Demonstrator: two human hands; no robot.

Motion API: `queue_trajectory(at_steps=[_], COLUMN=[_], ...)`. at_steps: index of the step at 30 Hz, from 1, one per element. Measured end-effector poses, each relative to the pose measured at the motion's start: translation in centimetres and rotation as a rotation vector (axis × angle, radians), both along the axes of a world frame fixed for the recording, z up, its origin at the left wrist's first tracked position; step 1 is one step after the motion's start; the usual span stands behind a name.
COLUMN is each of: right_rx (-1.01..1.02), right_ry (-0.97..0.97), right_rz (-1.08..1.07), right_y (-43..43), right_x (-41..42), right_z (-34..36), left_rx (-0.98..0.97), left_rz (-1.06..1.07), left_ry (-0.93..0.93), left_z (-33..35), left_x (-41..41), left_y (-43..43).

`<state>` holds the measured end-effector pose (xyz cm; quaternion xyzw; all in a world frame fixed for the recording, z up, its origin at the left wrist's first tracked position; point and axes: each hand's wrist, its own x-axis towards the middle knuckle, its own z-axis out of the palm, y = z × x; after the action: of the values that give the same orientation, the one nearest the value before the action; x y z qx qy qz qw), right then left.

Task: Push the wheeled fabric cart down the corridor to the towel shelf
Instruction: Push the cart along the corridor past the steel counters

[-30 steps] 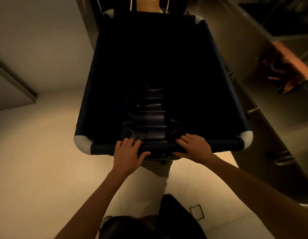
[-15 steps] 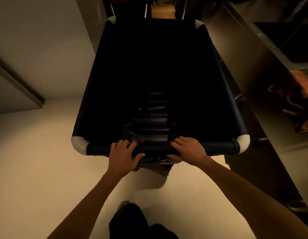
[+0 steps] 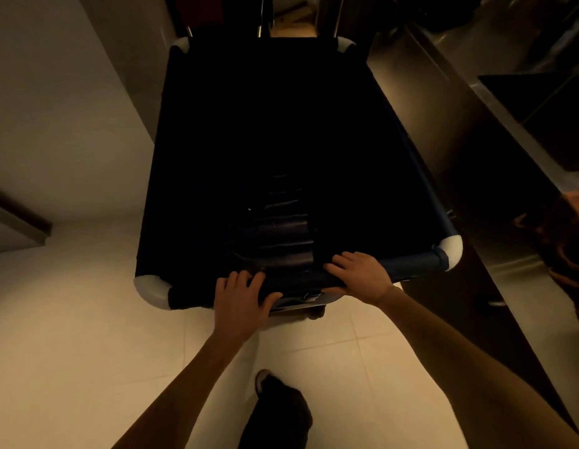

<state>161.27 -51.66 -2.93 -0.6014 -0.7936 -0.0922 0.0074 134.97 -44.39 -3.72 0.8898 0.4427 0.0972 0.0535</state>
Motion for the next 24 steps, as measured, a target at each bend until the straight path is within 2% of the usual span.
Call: queue_trajectory(at_steps=[3, 6, 8, 12, 17, 24], right_rx=[0.013, 0.026, 0.019, -0.01, 0.018, 0.233], right_ry=[-0.033, 0.003, 0.042, 0.107, 0.095, 0.077], right_rz=[-0.093, -0.288, -0.34, -0.266, -0.148, -0.07], right_y=[3.3, 6.3, 8.6, 13.7, 19.0, 20.8], right_x=[0.8, 0.1, -0.2, 0.0, -1.0, -2.8], right_z=[-0.2, -0.6, -0.6, -0.2, -0.3, -1.8], left_rx=[-0.011, -0.009, -0.01, 0.011, -0.028, -0.001], left_rz=[-0.012, -0.022, -0.031, 0.01, 0.036, 0.017], left_ry=[0.017, 0.026, 0.009, 0.028, 0.135, 0.147], left_z=[0.1, 0.1, 0.2, 0.5, 0.8, 0.5], left_x=[1.4, 2.1, 2.2, 1.0, -1.1, -3.0], left_y=[4.0, 7.9, 10.5, 16.0, 21.9, 24.4])
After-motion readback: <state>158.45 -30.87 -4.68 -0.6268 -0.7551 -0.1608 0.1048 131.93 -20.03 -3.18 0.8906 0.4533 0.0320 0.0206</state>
